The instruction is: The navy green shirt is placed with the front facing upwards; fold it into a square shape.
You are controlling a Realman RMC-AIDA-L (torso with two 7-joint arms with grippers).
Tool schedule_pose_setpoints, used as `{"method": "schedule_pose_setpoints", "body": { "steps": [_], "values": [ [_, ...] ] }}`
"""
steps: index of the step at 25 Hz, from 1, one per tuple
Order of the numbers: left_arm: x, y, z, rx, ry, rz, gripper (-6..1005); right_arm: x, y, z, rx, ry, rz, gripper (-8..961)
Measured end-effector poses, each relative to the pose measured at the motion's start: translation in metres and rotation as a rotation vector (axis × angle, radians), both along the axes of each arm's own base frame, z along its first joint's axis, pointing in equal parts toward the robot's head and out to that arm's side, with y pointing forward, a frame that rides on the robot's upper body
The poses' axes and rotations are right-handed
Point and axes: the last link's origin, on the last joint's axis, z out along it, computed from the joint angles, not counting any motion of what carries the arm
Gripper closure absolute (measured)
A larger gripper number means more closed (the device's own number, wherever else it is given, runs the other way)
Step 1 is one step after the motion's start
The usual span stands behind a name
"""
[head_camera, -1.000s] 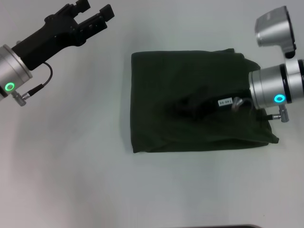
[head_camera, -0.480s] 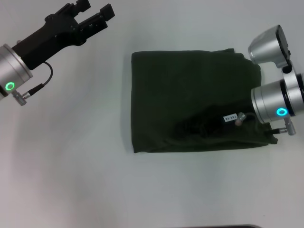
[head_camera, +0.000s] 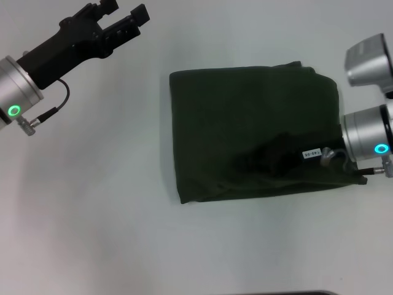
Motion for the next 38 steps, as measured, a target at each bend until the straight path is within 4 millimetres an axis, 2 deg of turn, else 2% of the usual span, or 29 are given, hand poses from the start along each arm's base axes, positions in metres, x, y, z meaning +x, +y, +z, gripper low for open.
{"method": "schedule_pose_setpoints", "body": {
  "steps": [6, 19, 33, 38],
  "values": [
    [0.0, 0.0, 0.0, 0.0, 0.0, 0.0, 111, 0.002, -0.003, 0.016, 0.02, 0.057, 0.002, 893],
    [-0.003, 0.0, 0.0, 0.003, 0.005, 0.013, 111, 0.05, -0.034, 0.051, 0.066, 0.051, -0.126, 895],
    [-0.002, 0.001, 0.0, 0.003, 0.006, 0.009, 112, 0.064, -0.039, 0.049, 0.054, -0.009, -0.18, 896],
    [-0.002, 0.001, 0.0, 0.003, 0.006, 0.011, 113, 0.062, -0.037, 0.058, 0.095, 0.03, -0.165, 896]
  ]
}}
